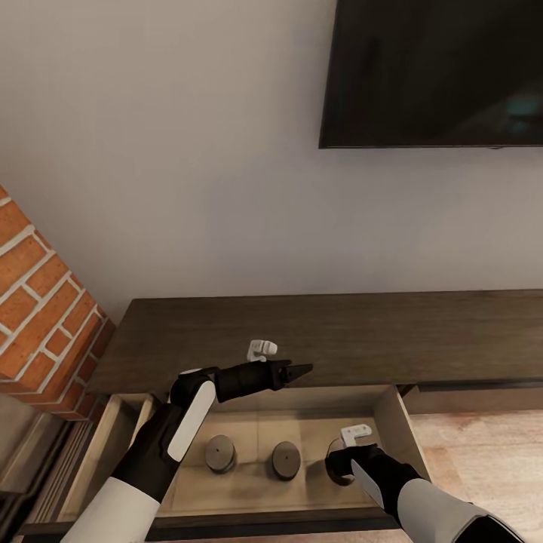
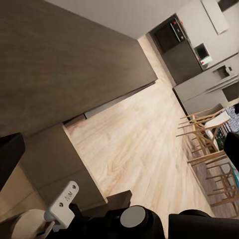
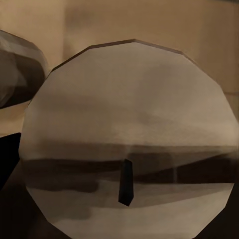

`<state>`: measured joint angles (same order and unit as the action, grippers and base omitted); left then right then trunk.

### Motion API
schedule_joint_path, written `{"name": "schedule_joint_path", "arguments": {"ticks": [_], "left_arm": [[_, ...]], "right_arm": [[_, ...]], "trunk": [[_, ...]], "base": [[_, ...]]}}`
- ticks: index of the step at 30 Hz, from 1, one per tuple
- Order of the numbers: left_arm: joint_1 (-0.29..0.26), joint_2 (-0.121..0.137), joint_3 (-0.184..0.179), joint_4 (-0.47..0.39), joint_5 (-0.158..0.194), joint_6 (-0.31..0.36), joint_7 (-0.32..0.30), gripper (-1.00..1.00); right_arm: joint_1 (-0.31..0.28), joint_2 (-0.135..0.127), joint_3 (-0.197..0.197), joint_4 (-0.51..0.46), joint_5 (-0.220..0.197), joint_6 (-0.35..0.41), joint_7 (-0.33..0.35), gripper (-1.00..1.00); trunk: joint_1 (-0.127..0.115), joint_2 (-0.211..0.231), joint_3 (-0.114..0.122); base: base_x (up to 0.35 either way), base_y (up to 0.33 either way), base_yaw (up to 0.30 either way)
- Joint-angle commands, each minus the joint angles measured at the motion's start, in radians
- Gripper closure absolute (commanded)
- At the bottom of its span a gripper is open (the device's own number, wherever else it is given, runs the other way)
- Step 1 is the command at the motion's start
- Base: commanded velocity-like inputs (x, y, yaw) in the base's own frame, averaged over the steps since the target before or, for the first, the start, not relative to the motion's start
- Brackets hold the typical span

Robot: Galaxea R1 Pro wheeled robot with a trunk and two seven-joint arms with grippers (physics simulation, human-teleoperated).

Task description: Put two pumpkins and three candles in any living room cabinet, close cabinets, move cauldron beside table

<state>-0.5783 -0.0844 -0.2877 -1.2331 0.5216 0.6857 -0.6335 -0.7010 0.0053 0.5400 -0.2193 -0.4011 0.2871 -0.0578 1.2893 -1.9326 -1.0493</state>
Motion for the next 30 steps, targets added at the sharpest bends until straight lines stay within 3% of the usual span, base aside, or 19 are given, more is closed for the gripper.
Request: {"name": "schedule_joint_path", "arguments": {"ticks": [1, 30], "left_arm": [[0.000, 0.000, 0.000, 0.000, 0.000, 0.000, 0.000, -1.00], [0.000, 0.000, 0.001, 0.001, 0.000, 0.000, 0.000, -1.00]], "right_arm": [[0.000, 0.000, 0.000, 0.000, -0.002, 0.000, 0.001, -1.00], [0.000, -0.001, 0.000, 0.000, -0.002, 0.000, 0.003, -1.00]], "trunk": [[0.000, 0.000, 0.000], [0.000, 0.000, 0.000]], "base": [[0.000, 0.000, 0.000], [0.000, 0.000, 0.000]]}}
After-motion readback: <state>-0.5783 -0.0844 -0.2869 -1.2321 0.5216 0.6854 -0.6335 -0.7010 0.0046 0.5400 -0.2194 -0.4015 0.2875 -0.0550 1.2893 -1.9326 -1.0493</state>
